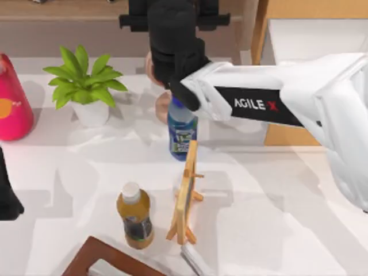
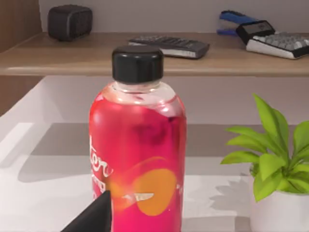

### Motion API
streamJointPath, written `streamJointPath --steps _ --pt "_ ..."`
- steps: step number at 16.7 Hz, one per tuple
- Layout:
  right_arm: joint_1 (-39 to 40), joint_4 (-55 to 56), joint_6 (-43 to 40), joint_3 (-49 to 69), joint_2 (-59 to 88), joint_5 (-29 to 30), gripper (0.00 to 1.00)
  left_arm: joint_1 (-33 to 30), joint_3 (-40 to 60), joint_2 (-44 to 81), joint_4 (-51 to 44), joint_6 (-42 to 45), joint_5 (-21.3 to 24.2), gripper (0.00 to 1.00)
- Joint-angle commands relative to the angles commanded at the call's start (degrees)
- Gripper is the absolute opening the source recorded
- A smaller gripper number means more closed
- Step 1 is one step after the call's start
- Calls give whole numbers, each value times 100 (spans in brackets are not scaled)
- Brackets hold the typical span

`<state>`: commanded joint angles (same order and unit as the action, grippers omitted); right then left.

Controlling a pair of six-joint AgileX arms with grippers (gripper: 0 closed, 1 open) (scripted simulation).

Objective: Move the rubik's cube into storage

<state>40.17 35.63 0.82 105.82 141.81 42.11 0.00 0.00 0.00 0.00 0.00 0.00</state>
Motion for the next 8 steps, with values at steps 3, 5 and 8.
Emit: streamJointPath --steps 3,5,8 --pt "55 -21 2 -207 -208 54 0 0 0 0 0 0 0 100" --pt "100 -23 7 -332 -346 97 0 0 0 0 0 0 0 100" --pt "68 -23 16 -311 -324 88 0 0 0 0 0 0 0 100"
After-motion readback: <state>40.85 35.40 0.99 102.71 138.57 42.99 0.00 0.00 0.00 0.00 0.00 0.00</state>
